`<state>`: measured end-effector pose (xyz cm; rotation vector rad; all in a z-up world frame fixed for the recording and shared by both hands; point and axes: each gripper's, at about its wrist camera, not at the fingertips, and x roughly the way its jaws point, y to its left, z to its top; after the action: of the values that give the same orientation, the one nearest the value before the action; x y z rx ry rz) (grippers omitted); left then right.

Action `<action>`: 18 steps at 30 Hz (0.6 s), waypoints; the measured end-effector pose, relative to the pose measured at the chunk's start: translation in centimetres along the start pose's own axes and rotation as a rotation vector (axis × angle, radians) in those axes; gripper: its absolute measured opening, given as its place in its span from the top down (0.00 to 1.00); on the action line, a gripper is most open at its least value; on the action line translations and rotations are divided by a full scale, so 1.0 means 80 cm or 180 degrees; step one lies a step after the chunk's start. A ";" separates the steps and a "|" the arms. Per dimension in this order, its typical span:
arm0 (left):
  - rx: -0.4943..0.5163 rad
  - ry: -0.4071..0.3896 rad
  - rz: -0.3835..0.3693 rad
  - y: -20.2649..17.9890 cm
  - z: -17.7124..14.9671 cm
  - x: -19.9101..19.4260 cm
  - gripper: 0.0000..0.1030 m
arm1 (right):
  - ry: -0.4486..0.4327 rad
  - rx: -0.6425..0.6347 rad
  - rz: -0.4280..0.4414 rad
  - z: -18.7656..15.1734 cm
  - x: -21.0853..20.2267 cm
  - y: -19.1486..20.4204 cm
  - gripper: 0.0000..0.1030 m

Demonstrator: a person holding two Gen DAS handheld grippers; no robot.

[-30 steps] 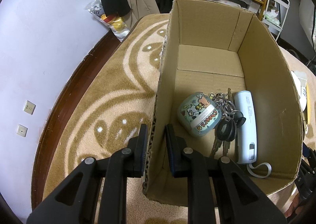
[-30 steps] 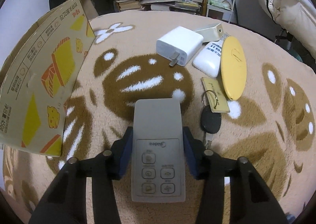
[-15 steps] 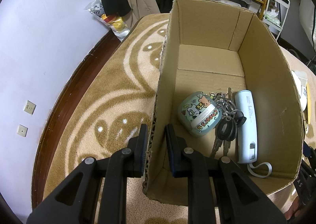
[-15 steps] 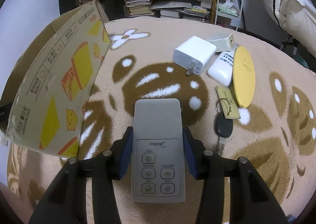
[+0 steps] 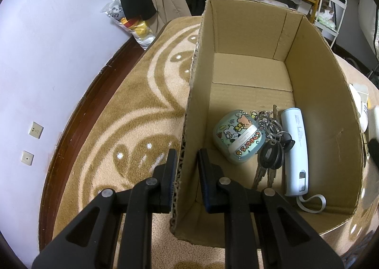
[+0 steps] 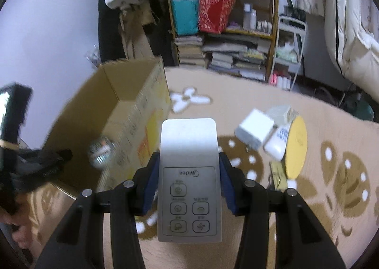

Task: Organize rigid objects
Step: 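Carry the white remote with the right gripper and release it into the box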

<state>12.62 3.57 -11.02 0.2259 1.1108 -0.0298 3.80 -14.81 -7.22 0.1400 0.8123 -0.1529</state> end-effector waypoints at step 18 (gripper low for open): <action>-0.0004 -0.0004 0.0016 -0.002 0.001 -0.001 0.84 | -0.0313 -0.0313 0.0483 0.101 -0.019 0.090 0.51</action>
<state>12.64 3.39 -10.93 0.2277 1.1089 -0.0247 9.85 -9.11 -0.15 0.1003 0.7067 0.0233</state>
